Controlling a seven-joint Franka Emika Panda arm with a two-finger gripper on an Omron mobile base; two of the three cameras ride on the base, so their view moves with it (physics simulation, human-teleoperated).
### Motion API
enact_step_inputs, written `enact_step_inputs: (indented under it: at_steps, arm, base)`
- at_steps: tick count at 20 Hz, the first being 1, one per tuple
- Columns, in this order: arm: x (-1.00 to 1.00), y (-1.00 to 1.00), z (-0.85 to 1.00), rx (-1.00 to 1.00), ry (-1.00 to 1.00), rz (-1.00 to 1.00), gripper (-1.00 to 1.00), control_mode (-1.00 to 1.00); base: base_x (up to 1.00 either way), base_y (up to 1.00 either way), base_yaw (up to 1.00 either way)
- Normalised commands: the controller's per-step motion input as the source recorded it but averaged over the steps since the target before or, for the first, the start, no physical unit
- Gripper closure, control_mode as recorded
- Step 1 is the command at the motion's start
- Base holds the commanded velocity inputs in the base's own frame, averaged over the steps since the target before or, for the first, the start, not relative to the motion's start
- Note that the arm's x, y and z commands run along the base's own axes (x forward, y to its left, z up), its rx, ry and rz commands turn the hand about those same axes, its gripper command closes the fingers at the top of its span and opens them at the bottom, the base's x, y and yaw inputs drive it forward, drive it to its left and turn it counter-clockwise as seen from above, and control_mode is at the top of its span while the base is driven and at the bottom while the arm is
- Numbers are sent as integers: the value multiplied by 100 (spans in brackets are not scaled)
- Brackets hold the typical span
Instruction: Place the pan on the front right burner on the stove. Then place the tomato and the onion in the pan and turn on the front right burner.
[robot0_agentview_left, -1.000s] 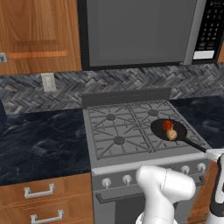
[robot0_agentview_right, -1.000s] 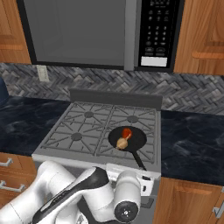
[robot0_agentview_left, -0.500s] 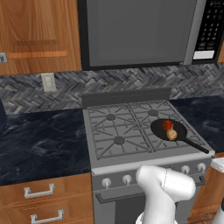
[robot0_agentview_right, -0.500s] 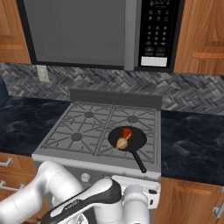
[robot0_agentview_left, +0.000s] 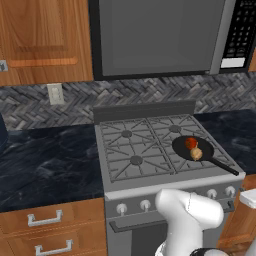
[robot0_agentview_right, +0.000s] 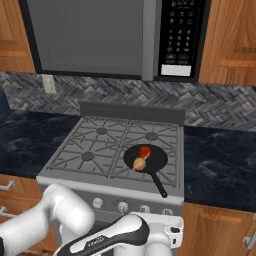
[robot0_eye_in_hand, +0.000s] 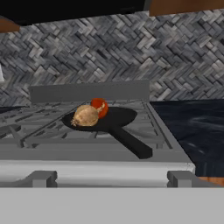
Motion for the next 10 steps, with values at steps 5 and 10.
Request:
enact_step_inputs:
  at_steps: [5,10]
  arm:
    - [18,-3,-27,-2,-3,1,-100,-100]
    - [28,-8,-24,-1,-1,1,-100,-100]
  base:
    - [0,0,0]
    - [0,0,0]
